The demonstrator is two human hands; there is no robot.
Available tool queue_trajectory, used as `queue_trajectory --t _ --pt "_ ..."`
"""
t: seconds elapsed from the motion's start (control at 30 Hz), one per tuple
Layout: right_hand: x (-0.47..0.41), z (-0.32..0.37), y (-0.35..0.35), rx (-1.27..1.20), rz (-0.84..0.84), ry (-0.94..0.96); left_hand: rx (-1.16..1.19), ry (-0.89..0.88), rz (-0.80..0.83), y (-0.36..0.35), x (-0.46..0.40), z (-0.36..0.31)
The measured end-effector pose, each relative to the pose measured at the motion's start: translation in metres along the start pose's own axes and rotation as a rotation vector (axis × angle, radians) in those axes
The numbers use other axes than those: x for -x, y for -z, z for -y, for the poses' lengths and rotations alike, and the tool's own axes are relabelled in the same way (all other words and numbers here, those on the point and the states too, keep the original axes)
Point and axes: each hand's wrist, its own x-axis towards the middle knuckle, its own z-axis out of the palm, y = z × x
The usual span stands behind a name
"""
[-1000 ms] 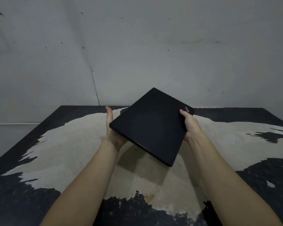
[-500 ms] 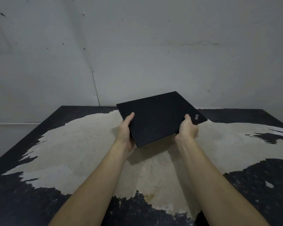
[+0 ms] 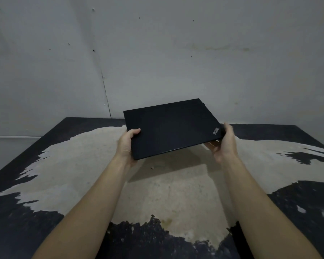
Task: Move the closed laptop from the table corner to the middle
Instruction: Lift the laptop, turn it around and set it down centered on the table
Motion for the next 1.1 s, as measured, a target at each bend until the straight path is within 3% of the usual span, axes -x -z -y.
queue_trajectory --t 0.1,0.2,0.3,0.5,0.63,1.1 --pt "-0.007 0.018 0.017 0.106 0.089 -0.099 -0.004 0.034 0.025 0.012 0.000 -0.006" --pt "-0.011 0.028 0.026 0.388 0.246 -0.189 -0.062 0.063 0.038 0.021 -0.003 -0.010" --pt "-0.003 0.029 0.027 0.525 0.341 -0.182 -0.120 0.086 0.066 0.025 -0.005 -0.008" --pt "0.001 0.000 0.035 0.707 0.239 -0.027 -0.219 0.080 0.057 0.021 -0.005 0.000" --pt "-0.004 -0.008 0.046 0.747 0.172 0.036 -0.370 -0.076 -0.070 0.022 -0.014 0.006" --pt "0.000 -0.013 0.061 0.860 0.120 0.058 -0.571 -0.113 -0.138 0.025 -0.021 0.030"
